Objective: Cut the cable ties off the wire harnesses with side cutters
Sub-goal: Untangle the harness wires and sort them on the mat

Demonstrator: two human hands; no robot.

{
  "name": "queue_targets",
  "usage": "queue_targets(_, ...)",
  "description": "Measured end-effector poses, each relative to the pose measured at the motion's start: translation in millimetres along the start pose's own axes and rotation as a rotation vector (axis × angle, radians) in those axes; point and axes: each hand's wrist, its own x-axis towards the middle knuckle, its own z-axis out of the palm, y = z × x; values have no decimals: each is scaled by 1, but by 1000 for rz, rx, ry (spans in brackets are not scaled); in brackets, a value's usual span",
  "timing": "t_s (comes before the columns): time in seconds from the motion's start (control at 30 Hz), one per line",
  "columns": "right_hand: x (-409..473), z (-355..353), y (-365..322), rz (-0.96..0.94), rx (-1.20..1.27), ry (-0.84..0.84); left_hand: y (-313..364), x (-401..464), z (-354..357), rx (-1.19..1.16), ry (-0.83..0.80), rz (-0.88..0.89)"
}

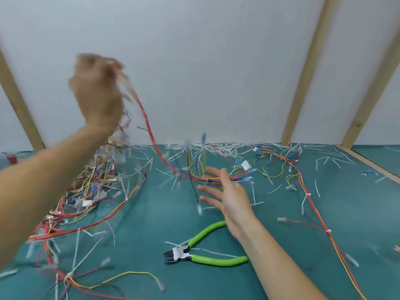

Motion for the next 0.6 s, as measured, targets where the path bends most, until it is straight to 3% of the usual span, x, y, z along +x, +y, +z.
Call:
queue_targets(0.03, 1, -2, -1, -12, 27, 39, 26, -11, 3, -97, -125, 312)
queue_targets(0.07, 3, -4, -5, -18, 52, 103, 41, -25, 9, -105, -335, 503)
queue_targets(0.1, 4, -9, -9, -18, 75, 173, 46, -33, 15, -39, -484, 539)
queue_targets(0.13, 5, -15, -12, -18, 109, 236, 46, -35, 19, -16, -540, 361)
queue_targets(0.2, 9, -27, -16, -61, 223, 310, 23, -31, 22, 96, -414, 5)
queue_targets(0.3, 18, -39, -28, -104, 172, 348, 14, -36, 21, 6, -421, 58)
queue_targets(0.4, 14, -34, -21, -2, -280, 266, 31, -28, 10, -42, -285, -8)
queue_targets(0.43, 11, -30, -15, -25, -466, 239, 36, -27, 8, 57, -416, 80)
queue_targets(0.5, 6, -25, -8, -176, -792, 290, 51, -28, -3, 153, -893, 199)
queue_targets(0.53, 3, -25, -8, -261, -825, 332, 64, -31, -11, 104, -1087, 190)
queue_targets(0.6, 5, -22, -13, -231, -583, 339, 88, -38, -28, -131, -1270, 147)
